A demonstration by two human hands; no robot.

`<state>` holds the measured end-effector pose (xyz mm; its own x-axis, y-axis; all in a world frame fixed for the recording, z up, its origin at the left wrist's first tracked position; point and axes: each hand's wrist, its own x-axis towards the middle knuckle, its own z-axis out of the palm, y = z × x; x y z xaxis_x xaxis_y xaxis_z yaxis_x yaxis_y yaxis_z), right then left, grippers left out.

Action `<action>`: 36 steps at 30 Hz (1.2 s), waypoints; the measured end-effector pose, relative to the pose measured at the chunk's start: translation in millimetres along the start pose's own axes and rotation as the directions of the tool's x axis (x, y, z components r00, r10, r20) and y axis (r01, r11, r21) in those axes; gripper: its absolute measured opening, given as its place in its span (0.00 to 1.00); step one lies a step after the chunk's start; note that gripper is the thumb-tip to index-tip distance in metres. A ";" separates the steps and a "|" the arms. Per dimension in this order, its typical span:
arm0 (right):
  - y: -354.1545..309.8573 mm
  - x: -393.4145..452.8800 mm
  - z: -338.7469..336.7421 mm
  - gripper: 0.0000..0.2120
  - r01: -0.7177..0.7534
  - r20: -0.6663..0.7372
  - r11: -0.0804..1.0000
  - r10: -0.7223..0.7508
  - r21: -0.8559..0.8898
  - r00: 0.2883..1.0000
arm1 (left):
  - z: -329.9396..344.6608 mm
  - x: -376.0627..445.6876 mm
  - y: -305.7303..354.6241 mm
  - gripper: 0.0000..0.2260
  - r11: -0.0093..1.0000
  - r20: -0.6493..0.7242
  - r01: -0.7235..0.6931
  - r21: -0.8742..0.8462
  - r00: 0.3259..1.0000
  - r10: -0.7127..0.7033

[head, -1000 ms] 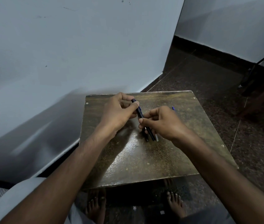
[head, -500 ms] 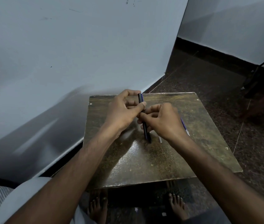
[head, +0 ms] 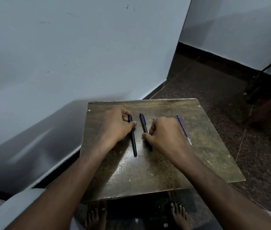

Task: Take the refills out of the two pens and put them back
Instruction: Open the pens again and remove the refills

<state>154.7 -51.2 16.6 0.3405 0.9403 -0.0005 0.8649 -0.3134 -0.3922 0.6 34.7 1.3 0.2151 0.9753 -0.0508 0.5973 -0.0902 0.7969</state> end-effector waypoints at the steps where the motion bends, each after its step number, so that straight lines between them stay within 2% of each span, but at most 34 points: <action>1: -0.8 -0.2 0.7 0.16 0.000 0.008 1.000 0.000 -0.012 1.000 | 0.8 0.2 0.0 0.18 0.999 0.000 -0.006 0.034 1.000 0.006; 6: -0.6 0.6 -1.5 0.13 0.005 0.051 1.000 -0.004 -0.020 0.999 | -1.1 0.0 0.2 0.18 0.982 -0.021 -0.076 0.170 0.997 0.081; 11: 4.0 1.5 -14.4 0.09 -0.007 0.025 0.957 0.000 0.290 1.000 | -5.5 -1.9 4.1 0.12 0.966 -0.066 -0.191 0.175 0.976 0.205; 14: 3.9 -0.2 -18.3 0.07 -0.032 0.079 0.868 -0.008 0.495 0.997 | -6.0 -2.0 9.8 0.14 0.981 0.009 -0.191 -0.021 0.981 0.192; 16: 3.8 -0.4 -18.8 0.07 -0.031 0.116 0.834 -0.041 0.551 0.992 | -5.8 -2.8 13.7 0.14 0.967 0.161 -0.102 -0.232 0.977 0.142; 18: 4.6 -0.7 -19.4 0.08 -0.026 0.136 0.808 -0.068 0.589 0.988 | -3.3 -4.5 15.4 0.11 0.931 0.224 -0.053 -0.360 0.964 0.141; 22: 8.8 0.8 -21.9 0.15 0.001 0.061 0.788 -0.049 0.616 0.997 | -1.1 -4.3 13.2 0.10 0.890 0.159 -0.042 -0.453 0.979 0.128; 27: 13.1 5.2 -21.4 0.14 -0.050 0.055 0.711 0.017 0.701 0.998 | 10.9 -11.7 21.2 0.12 0.809 0.250 0.053 -0.585 0.961 0.117; 29: 12.2 6.4 -21.5 0.15 -0.060 0.057 0.637 0.024 0.769 0.998 | 14.4 -15.3 23.3 0.13 0.850 0.221 0.043 -0.525 0.972 0.087; 32: 11.2 7.9 -22.6 0.14 -0.040 0.036 0.542 0.018 0.839 0.999 | 16.2 -22.2 25.8 0.16 0.909 0.214 -0.047 -0.415 0.965 0.148; 36: 13.0 10.6 -20.1 0.10 -0.012 0.006 0.514 0.014 0.857 1.000 | 14.4 -26.9 32.8 0.15 0.950 0.204 -0.136 -0.282 0.959 0.197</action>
<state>176.9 -48.0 30.0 0.3500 0.9367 -0.0112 0.1244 -0.0583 -0.9905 25.6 2.6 20.1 0.4818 0.8762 -0.0142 0.3206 -0.1612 0.9334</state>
